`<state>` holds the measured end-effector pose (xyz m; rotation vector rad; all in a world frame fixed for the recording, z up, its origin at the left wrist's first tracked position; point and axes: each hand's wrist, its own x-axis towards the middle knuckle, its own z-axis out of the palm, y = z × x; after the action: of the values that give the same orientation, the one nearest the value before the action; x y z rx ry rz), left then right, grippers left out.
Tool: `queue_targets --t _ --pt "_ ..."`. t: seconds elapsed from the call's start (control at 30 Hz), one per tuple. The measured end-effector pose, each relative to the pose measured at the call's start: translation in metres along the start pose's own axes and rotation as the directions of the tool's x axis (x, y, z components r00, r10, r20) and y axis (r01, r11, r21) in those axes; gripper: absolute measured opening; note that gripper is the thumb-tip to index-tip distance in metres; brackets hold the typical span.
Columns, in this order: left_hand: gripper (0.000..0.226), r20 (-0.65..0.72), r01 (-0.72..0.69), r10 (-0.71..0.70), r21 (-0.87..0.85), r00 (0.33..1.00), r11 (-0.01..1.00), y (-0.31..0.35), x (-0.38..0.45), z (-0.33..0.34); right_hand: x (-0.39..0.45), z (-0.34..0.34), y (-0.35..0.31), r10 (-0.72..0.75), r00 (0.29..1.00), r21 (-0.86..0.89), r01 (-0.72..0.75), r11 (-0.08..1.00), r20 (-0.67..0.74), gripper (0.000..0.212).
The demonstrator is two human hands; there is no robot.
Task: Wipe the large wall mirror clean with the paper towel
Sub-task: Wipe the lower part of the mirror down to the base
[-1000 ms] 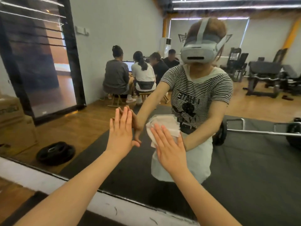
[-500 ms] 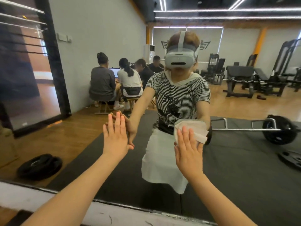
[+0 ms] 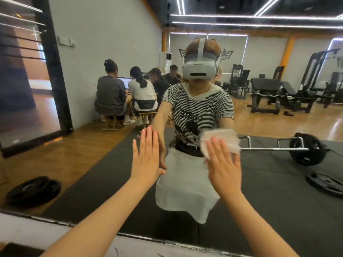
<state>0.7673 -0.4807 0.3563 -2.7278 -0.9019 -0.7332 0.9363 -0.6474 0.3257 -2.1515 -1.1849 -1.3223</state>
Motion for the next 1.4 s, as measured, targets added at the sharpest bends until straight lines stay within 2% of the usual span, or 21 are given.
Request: queue_targets --t 0.07,0.13,0.17,0.23,0.3,0.43,0.53,0.67,0.83,0.93,1.0,1.03,1.1,1.17,1.2,1.3,1.4 --pt "0.141 0.088 0.035 -0.036 0.011 0.995 0.999 0.006 0.005 0.001 -0.011 -0.003 0.011 0.183 0.982 0.032 -0.181 0.983 -0.055 0.059" --pt "0.139 0.148 0.061 -0.062 0.016 0.987 0.998 0.009 0.006 0.0 -0.011 0.001 -0.003 0.267 0.959 0.081 -0.26 0.962 -0.097 0.061" --pt "0.139 0.151 0.073 -0.074 0.01 0.986 0.997 0.01 0.006 0.0 -0.006 0.004 -0.017 0.241 0.967 0.093 -0.234 0.968 -0.085 0.063" --pt "0.141 0.132 0.078 -0.077 -0.001 0.988 0.997 0.009 0.004 0.002 0.003 0.011 -0.048 0.042 0.999 0.075 -0.041 0.996 -0.006 0.07" --pt "0.146 0.072 0.046 -0.044 -0.027 0.996 0.999 0.006 0.003 0.007 0.015 0.017 -0.067 -0.122 0.992 0.083 0.119 0.989 0.03 0.07" --pt "0.166 -0.057 0.011 -0.014 -0.052 0.998 0.999 -0.003 0.002 0.016 0.035 0.016 -0.07 -0.204 0.979 0.051 0.204 0.978 0.0 0.065" --pt "0.169 -0.011 0.016 -0.017 -0.042 1.0 0.999 -0.002 0.002 0.016 0.034 0.008 -0.049 -0.254 0.966 0.031 0.255 0.966 -0.048 0.061" --pt "0.157 0.026 0.034 -0.033 -0.038 0.999 0.999 0.0 0.004 0.013 0.013 -0.003 0.004 -0.108 0.993 -0.036 0.106 0.994 -0.046 0.067" --pt "0.163 -0.014 0.022 -0.022 -0.033 1.0 0.999 0.0 0.004 0.016 -0.029 -0.017 0.083 0.185 0.976 -0.063 -0.193 0.979 -0.117 0.057" --pt "0.161 0.014 0.037 -0.037 -0.019 0.999 0.999 0.002 0.005 0.014 -0.037 -0.017 0.086 0.251 0.954 -0.012 -0.257 0.966 -0.162 0.057" --pt "0.153 0.061 0.04 -0.039 -0.021 0.997 0.999 0.005 0.006 0.01 -0.032 -0.016 0.074 0.266 0.953 0.051 -0.261 0.964 -0.149 0.061" --pt "0.148 0.071 0.041 -0.039 -0.02 0.997 0.999 0.006 0.006 0.01 -0.029 -0.014 0.064 0.234 0.965 0.071 -0.227 0.971 -0.12 0.067" --pt "0.146 0.048 0.038 -0.037 -0.031 0.998 0.999 0.008 0.006 0.01 -0.024 -0.011 0.037 0.032 0.999 0.06 -0.031 0.998 -0.024 0.075" --pt "0.153 0.007 0.027 -0.027 -0.026 1.0 0.999 0.007 0.003 0.01 -0.015 -0.006 0.009 -0.215 0.975 0.034 0.213 0.977 0.064 0.073" --pt "0.157 -0.015 0.029 -0.029 -0.013 0.999 1.0 0.006 0.002 0.011 -0.008 -0.004 -0.001 -0.291 0.952 0.028 0.29 0.957 0.092 0.07" --pt "0.165 -0.06 0.001 -0.002 -0.022 0.998 1.0 0.003 0.002 0.014 0.008 -0.002 -0.002 -0.386 0.914 -0.012 0.39 0.921 0.122 0.06" --pt "0.167 -0.067 -0.006 0.006 -0.008 0.998 1.0 0.001 0.002 0.016 0.003 -0.005 0.027 -0.373 0.92 -0.054 0.381 0.923 0.118 0.058"
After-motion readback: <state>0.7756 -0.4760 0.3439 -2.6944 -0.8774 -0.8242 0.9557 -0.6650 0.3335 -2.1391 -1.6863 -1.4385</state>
